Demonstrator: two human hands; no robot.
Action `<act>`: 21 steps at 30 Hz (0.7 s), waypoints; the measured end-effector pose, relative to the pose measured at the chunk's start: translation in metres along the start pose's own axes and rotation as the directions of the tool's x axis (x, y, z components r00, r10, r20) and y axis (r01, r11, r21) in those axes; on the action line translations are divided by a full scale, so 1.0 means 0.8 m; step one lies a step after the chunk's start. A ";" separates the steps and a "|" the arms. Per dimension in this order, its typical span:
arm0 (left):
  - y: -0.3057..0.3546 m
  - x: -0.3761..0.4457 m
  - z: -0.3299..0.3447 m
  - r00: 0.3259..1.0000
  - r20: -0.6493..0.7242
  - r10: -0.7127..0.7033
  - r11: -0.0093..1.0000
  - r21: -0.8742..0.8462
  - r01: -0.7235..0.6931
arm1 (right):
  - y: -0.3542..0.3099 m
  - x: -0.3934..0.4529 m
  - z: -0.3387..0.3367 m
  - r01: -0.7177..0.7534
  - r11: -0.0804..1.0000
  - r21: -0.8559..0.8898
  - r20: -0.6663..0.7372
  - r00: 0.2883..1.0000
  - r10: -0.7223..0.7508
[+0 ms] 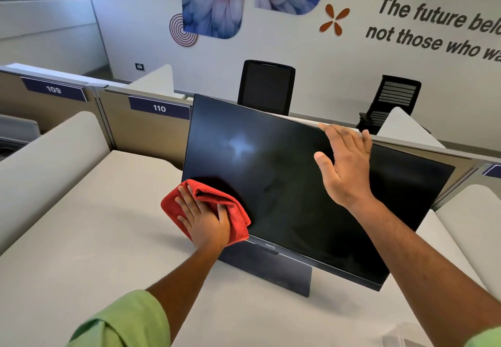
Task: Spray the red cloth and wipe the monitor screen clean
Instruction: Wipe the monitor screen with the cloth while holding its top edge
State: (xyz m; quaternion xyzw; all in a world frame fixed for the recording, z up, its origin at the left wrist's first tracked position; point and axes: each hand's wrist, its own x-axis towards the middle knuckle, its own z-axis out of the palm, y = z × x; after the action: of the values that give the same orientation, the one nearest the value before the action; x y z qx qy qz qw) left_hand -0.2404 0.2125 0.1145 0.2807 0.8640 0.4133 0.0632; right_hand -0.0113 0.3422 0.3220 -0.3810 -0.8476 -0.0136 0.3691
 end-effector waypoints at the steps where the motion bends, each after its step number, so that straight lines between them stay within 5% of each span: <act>1: 0.006 0.002 -0.002 1.000 -0.003 0.000 1.000 0.002 0.000 | 0.001 0.000 0.000 -0.003 1.000 -0.001 0.001 1.000 0.003; 13: 0.161 0.118 -0.057 0.936 -0.216 0.280 0.960 0.059 -0.273 | 0.007 0.000 0.007 0.008 1.000 -0.017 -0.029 1.000 -0.008; 21: 0.155 0.097 -0.035 0.807 -0.240 0.539 0.841 0.204 -0.501 | 0.003 -0.001 0.006 0.027 0.999 -0.026 -0.027 0.999 -0.028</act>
State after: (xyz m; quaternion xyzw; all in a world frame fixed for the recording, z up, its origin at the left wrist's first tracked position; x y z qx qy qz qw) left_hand -0.2605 0.2975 0.2352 0.4472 0.7786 0.3937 -0.1972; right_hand -0.0124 0.3447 0.3178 -0.3736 -0.8475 -0.0346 0.3754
